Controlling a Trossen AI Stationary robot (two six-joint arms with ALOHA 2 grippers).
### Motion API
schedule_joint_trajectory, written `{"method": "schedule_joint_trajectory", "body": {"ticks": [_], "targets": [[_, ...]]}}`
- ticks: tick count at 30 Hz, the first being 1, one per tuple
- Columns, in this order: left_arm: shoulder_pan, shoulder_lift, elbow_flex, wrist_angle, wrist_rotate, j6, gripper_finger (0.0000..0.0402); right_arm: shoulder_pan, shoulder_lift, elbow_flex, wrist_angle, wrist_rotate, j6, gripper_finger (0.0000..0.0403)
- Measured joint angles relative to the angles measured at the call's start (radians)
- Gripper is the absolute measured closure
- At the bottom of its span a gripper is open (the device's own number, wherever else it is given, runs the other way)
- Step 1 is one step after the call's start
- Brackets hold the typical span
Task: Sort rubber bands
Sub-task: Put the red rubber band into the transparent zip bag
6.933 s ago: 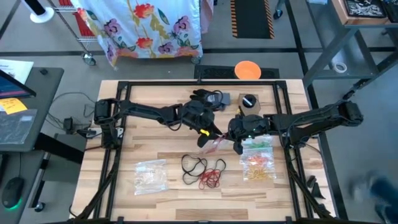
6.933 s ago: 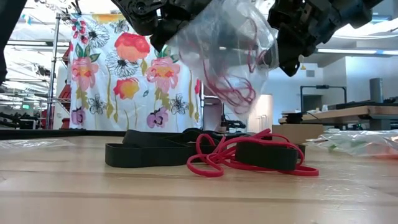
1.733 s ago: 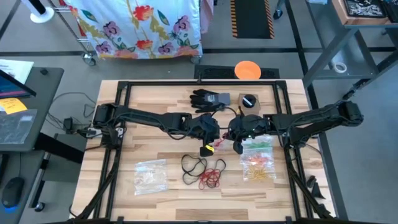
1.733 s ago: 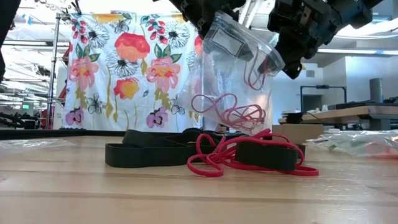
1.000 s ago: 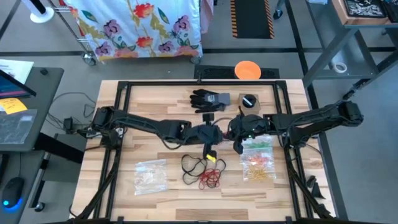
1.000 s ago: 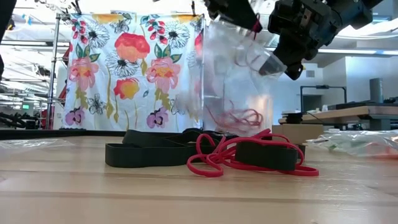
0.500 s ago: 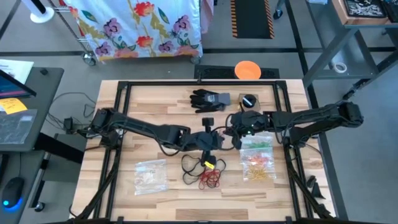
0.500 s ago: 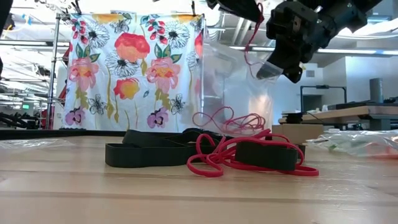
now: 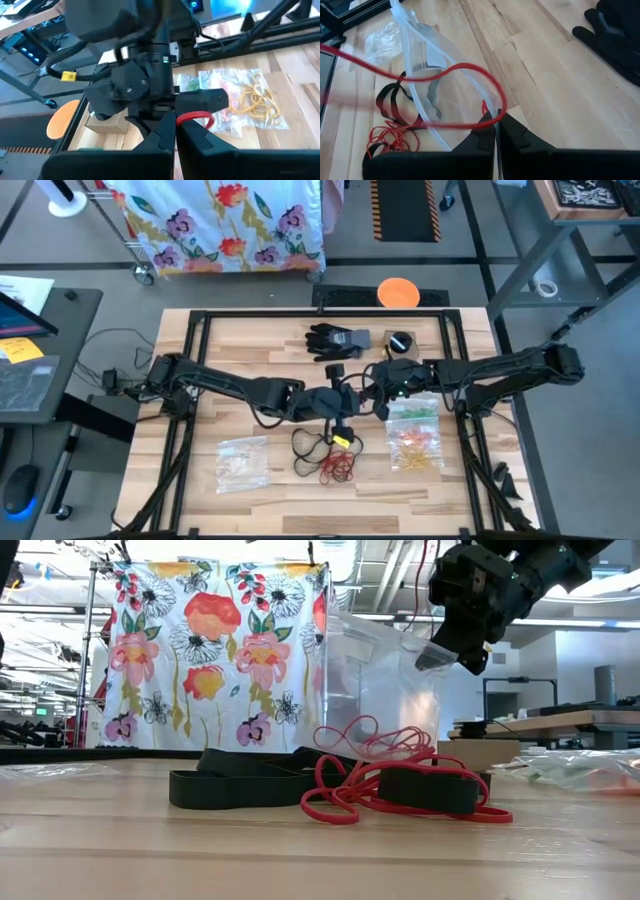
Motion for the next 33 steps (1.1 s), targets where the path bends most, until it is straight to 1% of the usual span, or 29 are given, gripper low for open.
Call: {"method": "schedule_joint_trajectory", "body": {"ticks": [6,16,21,27,33], "targets": [[-0.001,0.000,0.044,0.005,-0.011,-0.053,0.0401,0.000,0.000,0.000,0.000,0.000,0.000,0.0391],[-0.009,0.000,0.065,0.000,-0.011,-0.081,0.0401,0.000,0.000,0.000,0.000,0.000,0.000,0.0391],[0.002,0.000,0.065,-0.029,-0.015,-0.084,0.0401,0.000,0.000,0.000,0.000,0.000,0.000,0.0391],[0.040,0.000,0.065,-0.075,-0.099,-0.082,0.0401,0.000,0.000,0.000,-0.001,0.000,0.000,0.0391],[0.066,0.000,0.065,-0.144,-0.093,-0.133,0.0401,0.000,0.000,0.000,-0.007,0.000,-0.001,0.0391]]}}
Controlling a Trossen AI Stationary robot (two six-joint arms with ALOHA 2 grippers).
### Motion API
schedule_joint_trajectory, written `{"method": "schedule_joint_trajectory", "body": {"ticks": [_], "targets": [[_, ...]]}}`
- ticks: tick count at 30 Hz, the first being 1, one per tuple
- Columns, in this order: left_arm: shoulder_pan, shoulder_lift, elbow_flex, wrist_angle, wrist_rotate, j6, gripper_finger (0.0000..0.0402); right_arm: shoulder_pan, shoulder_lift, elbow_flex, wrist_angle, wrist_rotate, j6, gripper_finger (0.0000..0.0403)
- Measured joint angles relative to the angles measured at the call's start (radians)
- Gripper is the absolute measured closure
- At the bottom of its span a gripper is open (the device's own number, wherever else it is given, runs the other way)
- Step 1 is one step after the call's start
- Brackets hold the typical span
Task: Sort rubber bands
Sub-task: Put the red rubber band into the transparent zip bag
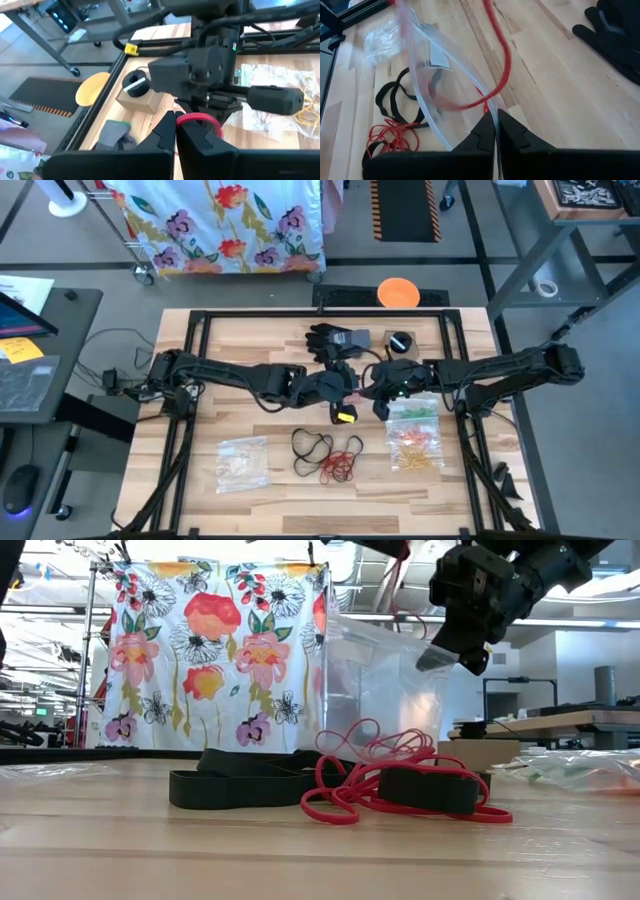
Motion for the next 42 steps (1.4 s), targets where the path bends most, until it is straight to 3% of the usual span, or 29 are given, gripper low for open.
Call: {"method": "schedule_joint_trajectory", "body": {"ticks": [16,42], "targets": [[-0.065,0.000,0.000,0.038,0.002,0.024,0.0401,0.000,0.000,0.000,0.000,0.000,0.000,0.0391],[-0.074,-0.007,0.000,0.073,0.002,0.045,0.0401,0.000,0.000,0.000,0.000,0.000,0.000,0.0391]]}}
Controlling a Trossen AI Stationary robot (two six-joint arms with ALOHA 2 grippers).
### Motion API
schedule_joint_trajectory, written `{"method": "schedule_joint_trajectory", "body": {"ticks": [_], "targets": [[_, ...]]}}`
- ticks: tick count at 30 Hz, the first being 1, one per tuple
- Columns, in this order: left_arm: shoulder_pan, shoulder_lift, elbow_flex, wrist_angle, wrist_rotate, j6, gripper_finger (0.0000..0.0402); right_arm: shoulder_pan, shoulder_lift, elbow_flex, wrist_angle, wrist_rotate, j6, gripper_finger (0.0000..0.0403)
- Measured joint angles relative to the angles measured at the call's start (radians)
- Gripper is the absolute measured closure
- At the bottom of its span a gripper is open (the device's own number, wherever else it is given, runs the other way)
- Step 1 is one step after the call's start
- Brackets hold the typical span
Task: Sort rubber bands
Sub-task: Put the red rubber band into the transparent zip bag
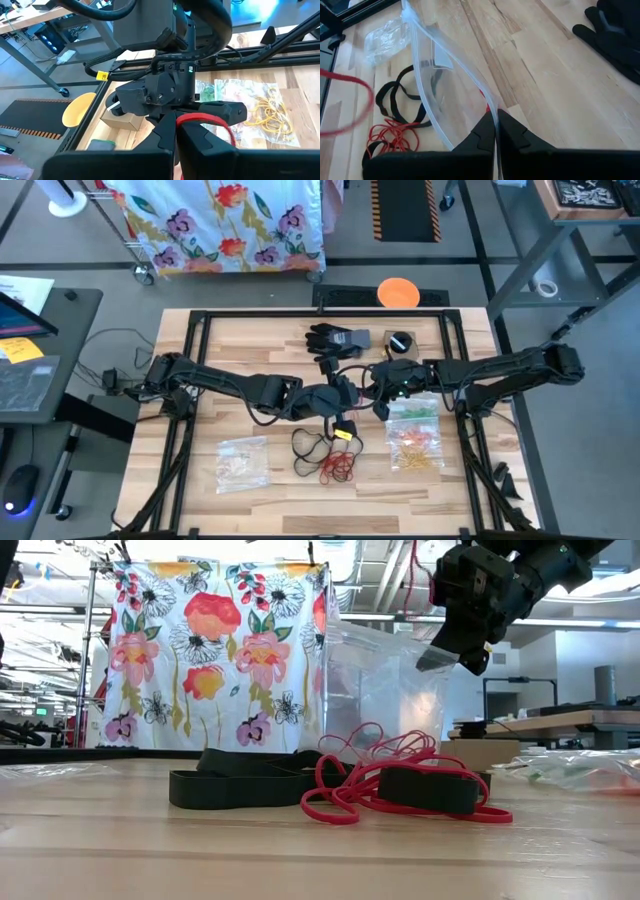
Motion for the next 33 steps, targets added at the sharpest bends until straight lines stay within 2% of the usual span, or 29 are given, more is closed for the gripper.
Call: {"method": "schedule_joint_trajectory", "body": {"ticks": [5,9,15,26,33], "targets": [[0.005,0.000,0.000,-0.003,-0.007,0.000,0.0401,0.000,0.000,0.000,0.000,0.000,0.000,0.0391],[0.021,0.000,0.000,-0.029,-0.056,-0.001,0.0401,0.000,0.000,0.000,0.000,0.000,0.000,0.0391],[0.046,0.000,0.000,-0.093,-0.068,-0.057,0.0401,0.000,0.000,0.000,0.000,0.000,0.000,0.0391],[0.051,0.007,0.000,-0.064,-0.078,-0.132,0.0401,-0.001,0.000,0.000,0.013,0.000,0.000,0.0391],[0.052,0.046,-0.002,-0.069,-0.097,-0.128,0.0401,-0.001,0.000,0.000,0.030,0.000,0.000,0.0391]]}}
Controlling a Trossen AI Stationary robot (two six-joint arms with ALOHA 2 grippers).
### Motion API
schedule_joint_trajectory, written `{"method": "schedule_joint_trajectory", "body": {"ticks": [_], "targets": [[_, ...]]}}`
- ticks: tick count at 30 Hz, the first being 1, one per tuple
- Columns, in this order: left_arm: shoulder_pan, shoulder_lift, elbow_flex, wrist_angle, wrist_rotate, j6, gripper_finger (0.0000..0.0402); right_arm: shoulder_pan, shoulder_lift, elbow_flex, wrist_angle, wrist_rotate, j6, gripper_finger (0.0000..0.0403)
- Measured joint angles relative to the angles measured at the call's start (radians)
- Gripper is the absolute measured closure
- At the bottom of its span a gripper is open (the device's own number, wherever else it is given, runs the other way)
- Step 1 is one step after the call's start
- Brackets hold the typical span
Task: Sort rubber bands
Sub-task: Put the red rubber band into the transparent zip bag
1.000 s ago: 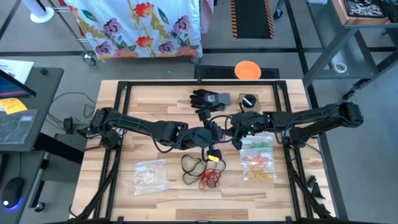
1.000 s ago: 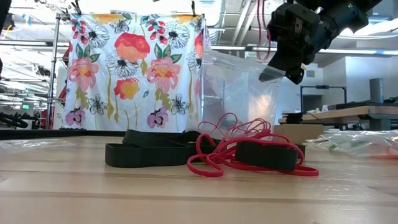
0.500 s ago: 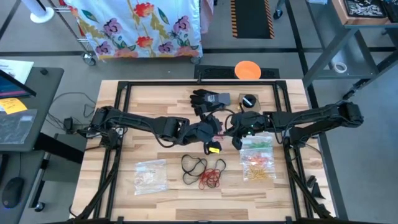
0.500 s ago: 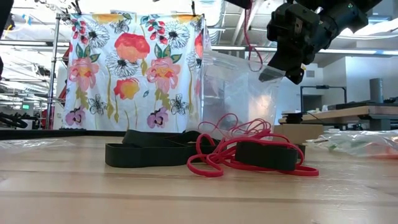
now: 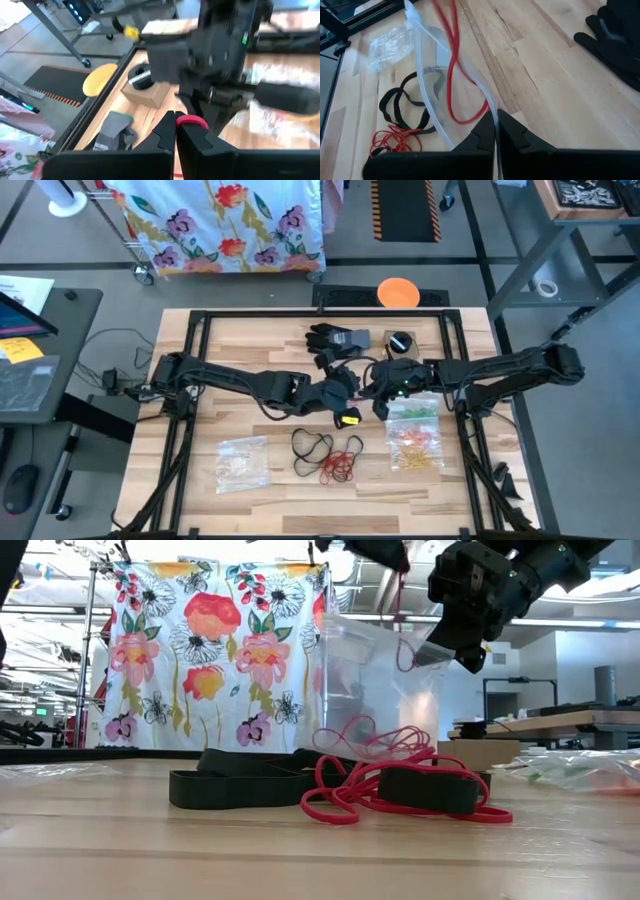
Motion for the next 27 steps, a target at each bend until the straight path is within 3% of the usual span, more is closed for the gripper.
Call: {"method": "schedule_joint_trajectory", "body": {"ticks": [15,22,27], "targets": [[-0.031,-0.001,-0.029,-0.029,-0.027,-0.038,0.0401,-0.069,0.000,0.000,-0.022,0.000,0.185,0.0391],[-0.002,-0.002,-0.029,-0.056,-0.057,-0.047,0.0401,-0.088,0.000,0.000,-0.052,0.000,0.192,0.0391],[0.027,-0.002,-0.029,-0.070,0.027,-0.071,0.0401,-0.089,0.000,0.000,-0.049,0.000,0.190,0.0391]]}}
